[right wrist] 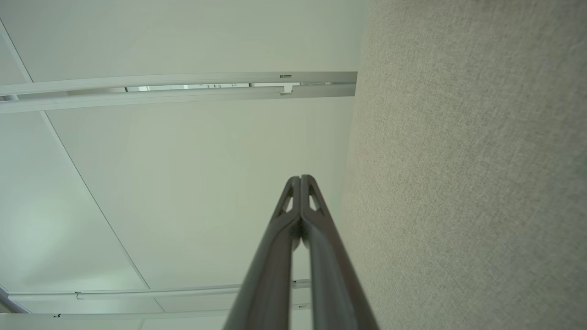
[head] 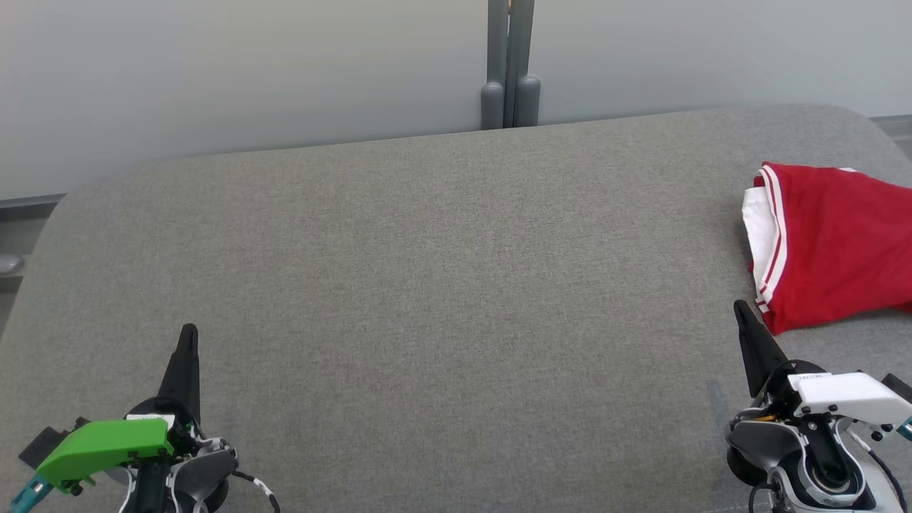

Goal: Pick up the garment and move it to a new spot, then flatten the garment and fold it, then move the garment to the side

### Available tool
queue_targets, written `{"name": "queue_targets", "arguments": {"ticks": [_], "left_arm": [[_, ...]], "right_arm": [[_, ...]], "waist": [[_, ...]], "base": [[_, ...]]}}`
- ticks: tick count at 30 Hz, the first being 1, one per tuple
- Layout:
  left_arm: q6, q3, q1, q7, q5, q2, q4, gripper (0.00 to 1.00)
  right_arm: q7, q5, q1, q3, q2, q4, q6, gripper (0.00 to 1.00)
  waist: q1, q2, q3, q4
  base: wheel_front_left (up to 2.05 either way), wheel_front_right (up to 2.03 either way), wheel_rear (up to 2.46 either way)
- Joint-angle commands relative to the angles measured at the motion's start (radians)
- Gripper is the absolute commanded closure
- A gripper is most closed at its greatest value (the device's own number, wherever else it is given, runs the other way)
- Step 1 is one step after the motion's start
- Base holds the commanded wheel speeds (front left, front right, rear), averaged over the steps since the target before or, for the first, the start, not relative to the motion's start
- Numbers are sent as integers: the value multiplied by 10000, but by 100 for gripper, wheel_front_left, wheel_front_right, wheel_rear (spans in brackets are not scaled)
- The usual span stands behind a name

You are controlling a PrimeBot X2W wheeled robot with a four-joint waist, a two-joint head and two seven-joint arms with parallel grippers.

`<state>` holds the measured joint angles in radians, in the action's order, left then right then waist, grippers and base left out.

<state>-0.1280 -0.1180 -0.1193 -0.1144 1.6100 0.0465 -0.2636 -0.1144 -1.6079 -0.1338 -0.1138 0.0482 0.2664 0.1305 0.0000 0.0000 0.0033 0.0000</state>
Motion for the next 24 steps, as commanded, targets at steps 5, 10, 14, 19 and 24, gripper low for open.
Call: {"name": "queue_targets", "arguments": {"ticks": [5, 10, 14, 19, 24], "left_arm": [[-53, -23, -138, -44, 12, 70, 34, 100], [-53, -23, -138, -44, 12, 68, 34, 100], [-53, -22, -138, -44, 12, 68, 35, 100], [-54, -22, -138, -44, 12, 68, 35, 100], [-54, -22, -138, -44, 12, 68, 35, 100]], "right_arm": [[-35, -53, 82, -20, 37, -44, 4, 100], [-35, -53, 82, -19, 37, -44, 4, 100], [-34, -54, 83, -19, 37, -44, 4, 100], [-34, -52, 83, -19, 37, -44, 4, 100], [-34, -53, 83, -18, 37, -44, 4, 100]], "waist": [[0, 0, 0, 0], [0, 0, 0, 0], [0, 0, 0, 0], [0, 0, 0, 0], [0, 0, 0, 0]], "base": [[0, 0, 0], [0, 0, 0], [0, 0, 0], [0, 0, 0], [0, 0, 0]]}}
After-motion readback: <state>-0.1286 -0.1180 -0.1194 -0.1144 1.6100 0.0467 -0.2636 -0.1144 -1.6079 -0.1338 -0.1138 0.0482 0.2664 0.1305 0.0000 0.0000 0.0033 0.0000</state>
